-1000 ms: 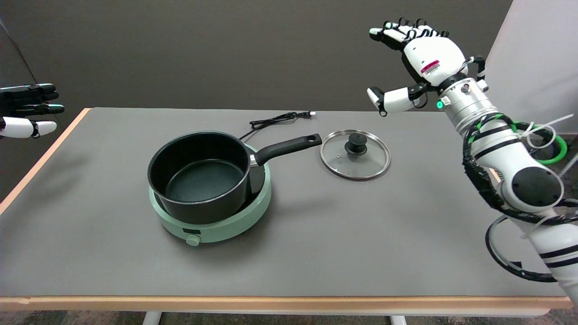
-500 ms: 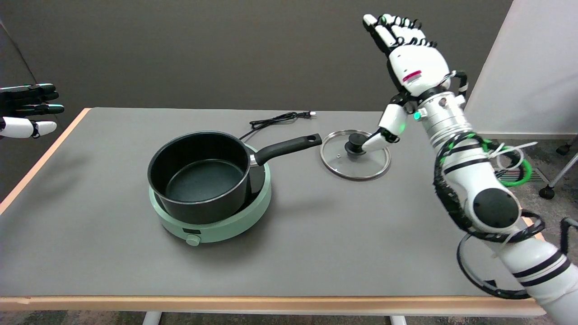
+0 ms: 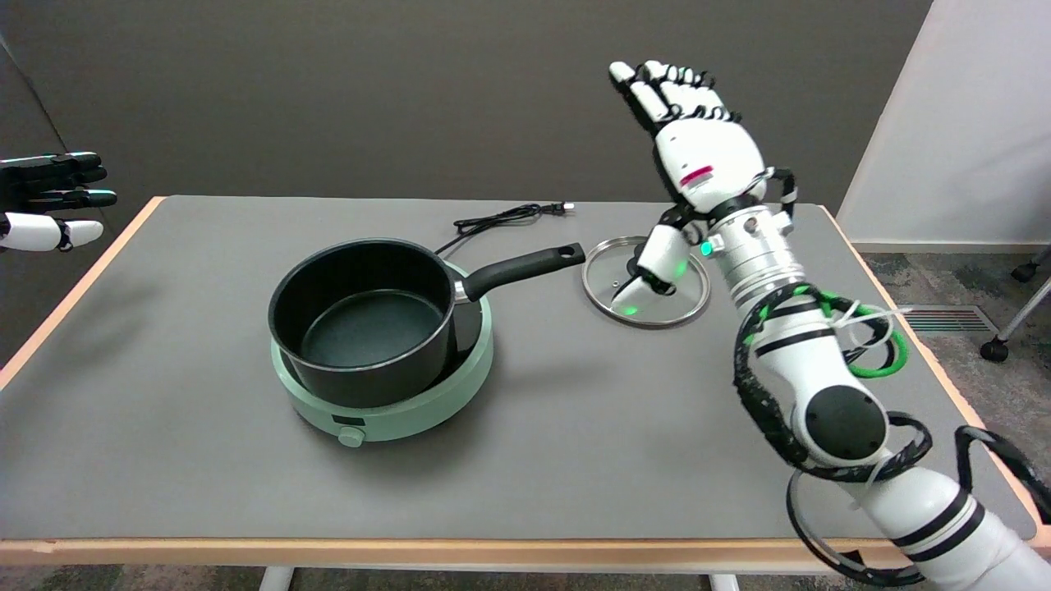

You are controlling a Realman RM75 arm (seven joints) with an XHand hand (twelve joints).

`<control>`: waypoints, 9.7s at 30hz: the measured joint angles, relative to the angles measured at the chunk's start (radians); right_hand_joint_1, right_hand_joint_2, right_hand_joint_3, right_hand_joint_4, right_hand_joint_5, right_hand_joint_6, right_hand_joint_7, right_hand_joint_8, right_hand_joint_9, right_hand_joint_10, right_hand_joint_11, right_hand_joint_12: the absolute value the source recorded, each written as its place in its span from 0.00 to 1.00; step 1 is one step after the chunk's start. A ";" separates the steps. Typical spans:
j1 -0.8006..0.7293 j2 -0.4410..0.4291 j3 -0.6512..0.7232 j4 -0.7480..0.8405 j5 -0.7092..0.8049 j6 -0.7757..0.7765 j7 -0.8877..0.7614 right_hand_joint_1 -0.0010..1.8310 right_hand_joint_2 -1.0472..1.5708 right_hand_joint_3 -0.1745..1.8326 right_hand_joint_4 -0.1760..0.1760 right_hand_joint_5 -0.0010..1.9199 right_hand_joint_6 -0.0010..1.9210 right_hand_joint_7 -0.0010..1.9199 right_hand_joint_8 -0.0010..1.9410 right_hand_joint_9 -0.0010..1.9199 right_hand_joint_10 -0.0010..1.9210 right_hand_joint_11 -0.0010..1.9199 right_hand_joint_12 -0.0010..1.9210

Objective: Pick up the soup pot.

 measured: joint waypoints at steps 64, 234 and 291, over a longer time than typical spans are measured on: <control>0.162 -0.357 -0.013 -0.262 -0.159 0.402 -0.472 0.63 0.04 0.84 1.00 0.01 0.01 0.01 0.01 0.01 0.01 0.01 0.01; 0.312 -0.431 -0.302 -0.340 0.638 -0.218 -1.156 0.64 0.42 0.55 0.21 0.80 0.80 0.80 0.79 0.80 0.80 0.80 0.80; 0.305 -0.419 -0.295 -0.340 0.697 -0.197 -1.149 0.67 0.57 0.47 0.45 1.00 1.00 1.00 0.99 1.00 1.00 1.00 1.00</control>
